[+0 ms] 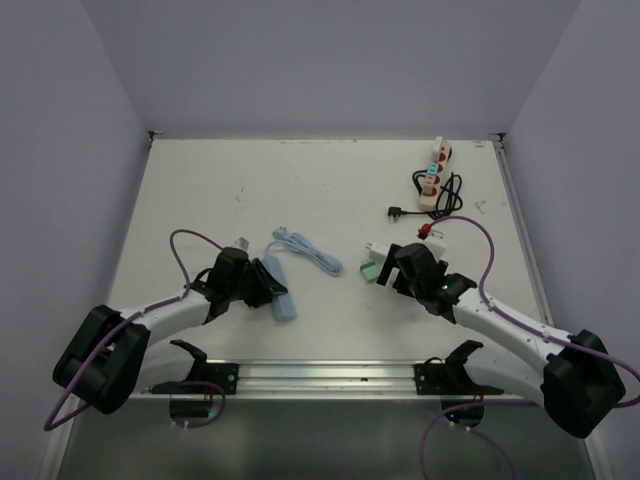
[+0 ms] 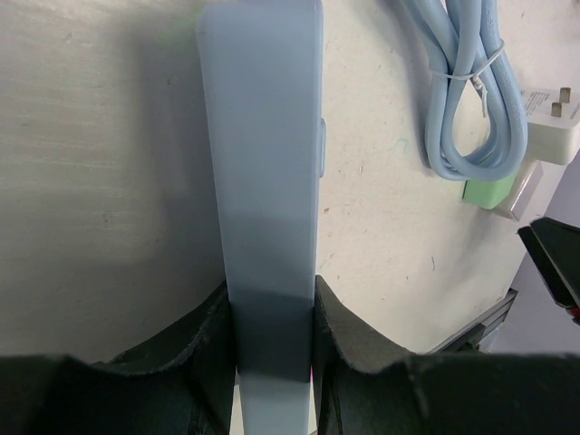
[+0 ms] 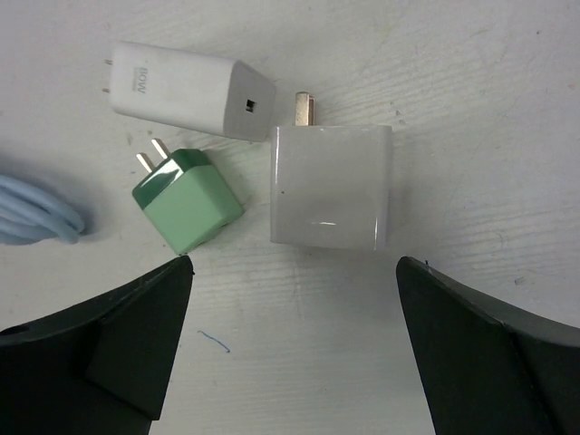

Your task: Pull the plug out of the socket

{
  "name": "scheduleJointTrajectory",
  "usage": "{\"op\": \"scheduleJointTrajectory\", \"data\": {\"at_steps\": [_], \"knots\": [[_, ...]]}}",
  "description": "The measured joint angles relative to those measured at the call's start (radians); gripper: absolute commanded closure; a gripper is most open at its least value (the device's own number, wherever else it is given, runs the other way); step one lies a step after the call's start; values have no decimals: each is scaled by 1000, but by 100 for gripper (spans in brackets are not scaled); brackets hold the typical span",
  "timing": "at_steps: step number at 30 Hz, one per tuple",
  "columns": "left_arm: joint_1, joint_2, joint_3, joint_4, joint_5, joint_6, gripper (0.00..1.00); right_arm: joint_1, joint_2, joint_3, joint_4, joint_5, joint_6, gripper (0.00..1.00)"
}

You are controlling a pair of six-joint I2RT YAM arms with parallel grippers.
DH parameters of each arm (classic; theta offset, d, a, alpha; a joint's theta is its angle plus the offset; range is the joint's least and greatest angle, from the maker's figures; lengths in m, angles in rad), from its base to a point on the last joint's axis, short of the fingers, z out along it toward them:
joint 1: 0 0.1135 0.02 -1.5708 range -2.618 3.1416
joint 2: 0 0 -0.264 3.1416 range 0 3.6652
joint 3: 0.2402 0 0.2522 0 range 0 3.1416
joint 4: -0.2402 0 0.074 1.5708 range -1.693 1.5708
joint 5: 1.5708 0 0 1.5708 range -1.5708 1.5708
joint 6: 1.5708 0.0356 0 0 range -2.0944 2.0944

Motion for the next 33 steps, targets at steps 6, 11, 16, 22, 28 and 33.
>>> {"op": "scheduleJointTrajectory", "data": {"at_steps": [6,11,16,22,28,33], "knots": [[9,153,122,-7,2,2,100,0,-188,0,-65,0,-23,1],[59,318,255,19,31,1,100,0,-291,0,-117,2,-50,1],[137,455,367,63,63,-6,100,0,-333,0,-151,8,-71,1],[269,609,551,45,76,-7,100,0,-348,0,-176,9,-88,1],[388,812,857,-54,58,26,99,0,-334,0,-179,27,-114,1],[465,926,1030,-100,60,36,82,0,-293,1,-178,29,-131,1]]}}
